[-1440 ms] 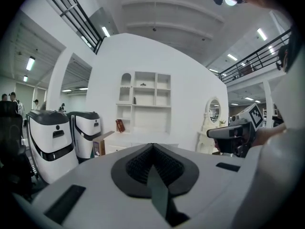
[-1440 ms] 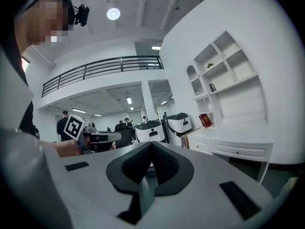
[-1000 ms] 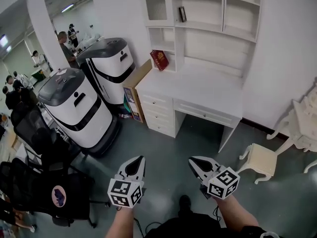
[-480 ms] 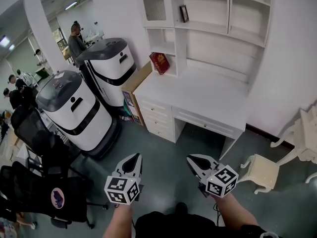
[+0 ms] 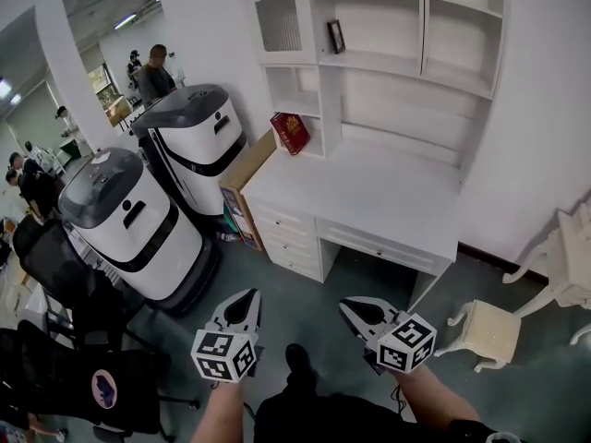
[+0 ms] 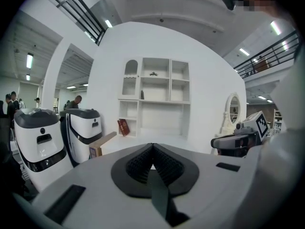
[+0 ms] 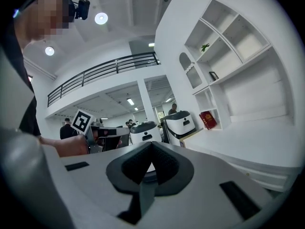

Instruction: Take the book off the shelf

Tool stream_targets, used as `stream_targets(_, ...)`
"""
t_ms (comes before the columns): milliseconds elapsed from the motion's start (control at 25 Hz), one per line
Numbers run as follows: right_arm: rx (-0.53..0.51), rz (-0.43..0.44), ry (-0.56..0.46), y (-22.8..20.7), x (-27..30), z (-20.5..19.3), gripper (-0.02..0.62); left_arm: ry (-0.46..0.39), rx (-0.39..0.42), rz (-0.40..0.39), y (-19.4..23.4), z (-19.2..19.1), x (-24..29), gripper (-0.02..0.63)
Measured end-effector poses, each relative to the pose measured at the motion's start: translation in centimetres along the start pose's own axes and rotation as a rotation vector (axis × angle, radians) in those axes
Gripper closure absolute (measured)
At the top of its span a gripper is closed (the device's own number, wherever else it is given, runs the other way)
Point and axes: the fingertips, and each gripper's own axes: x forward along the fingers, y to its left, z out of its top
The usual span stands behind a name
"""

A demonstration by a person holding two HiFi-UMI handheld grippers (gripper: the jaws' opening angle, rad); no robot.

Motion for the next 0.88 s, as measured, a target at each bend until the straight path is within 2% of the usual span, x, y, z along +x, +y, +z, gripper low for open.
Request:
stream_targets(240,-0.042,-0.035,0.011,-3.7,4.4,2.2,0.581,-0.027,-0.024,-0.015,4.1,1.7,5.4,0.597)
stream_targets(400,-0.038,-0.062,0.017,-6.6,8.9,3.6,0.581,-0.038,-0.004,-0.026,7.5,3.5,9.1,0.597)
stream_targets(720,-0.004,-0.067,0.068,-10.0,20.0,4.2,0.581,0.001,0.001,-0.048,16.4,4.2,15.7,0.596)
stream_targets(880,-0.003,-0.077,0.093,-11.2,24.9,4.7,0.581,-0.007,0.002,-0.055,20.8,5.1,18.3,0.597)
